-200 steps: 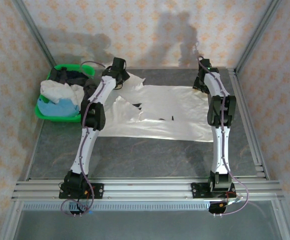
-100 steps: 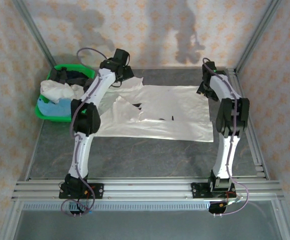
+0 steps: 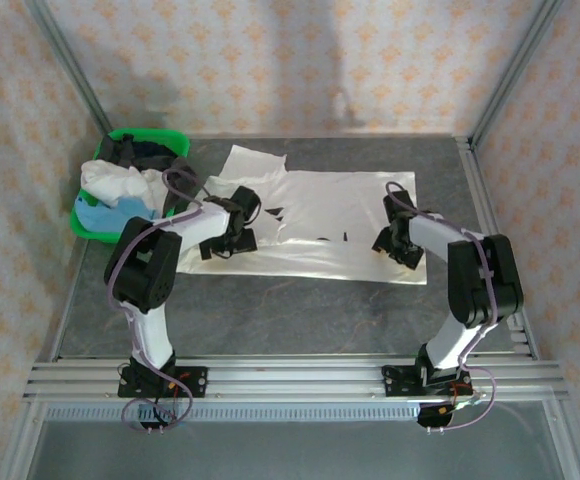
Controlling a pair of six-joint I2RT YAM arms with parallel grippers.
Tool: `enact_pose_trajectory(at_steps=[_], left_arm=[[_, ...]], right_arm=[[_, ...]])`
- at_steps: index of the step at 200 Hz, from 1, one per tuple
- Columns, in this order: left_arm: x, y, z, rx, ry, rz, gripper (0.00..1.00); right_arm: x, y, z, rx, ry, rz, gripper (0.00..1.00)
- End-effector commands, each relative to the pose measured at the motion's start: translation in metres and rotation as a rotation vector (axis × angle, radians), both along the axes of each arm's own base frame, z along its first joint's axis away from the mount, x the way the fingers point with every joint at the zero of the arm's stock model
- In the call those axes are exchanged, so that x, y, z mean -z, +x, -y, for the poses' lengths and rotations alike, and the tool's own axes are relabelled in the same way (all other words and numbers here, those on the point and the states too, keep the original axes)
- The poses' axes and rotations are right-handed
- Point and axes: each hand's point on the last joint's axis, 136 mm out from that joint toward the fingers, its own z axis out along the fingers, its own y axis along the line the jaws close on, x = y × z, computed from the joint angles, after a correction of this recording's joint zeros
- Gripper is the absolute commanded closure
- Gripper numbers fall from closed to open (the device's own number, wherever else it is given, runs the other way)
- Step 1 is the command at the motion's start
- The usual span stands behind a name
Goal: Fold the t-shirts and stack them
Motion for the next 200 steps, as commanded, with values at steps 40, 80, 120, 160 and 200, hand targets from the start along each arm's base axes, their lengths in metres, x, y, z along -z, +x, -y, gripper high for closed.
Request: enact_pose_trajectory(at_steps=[40,80,120,160,200], left_arm=[[0.021,-0.056,-0.015,-0.067,-0.035,-0.029,0.07],[0.020,-0.115,-0.006,-0.040,-0.041,-0.078,0.08],[-0.024,-0.097,-0.009,-0.022,-0.009,0.016,0.02],[-0.093,0.004,0.006,0.044,0.061,0.170,0.01],[-0.099,0.114,0.012,0.030,0.095,0.193,0.05]], right_arm=[[0.003,-0.051,0.030,0.196,-0.002,-0.004,0.29],[0.007,-0.089,0.028,0.238,0.050,-0.008,0.30],[-0.028,-0.063,0.034,0.178,0.009,0.057,0.29],[-0.074,0.002,0.045,0.103,-0.094,0.128,0.29],[-0.074,0.071,0.068,0.064,-0.184,0.100,0.28]])
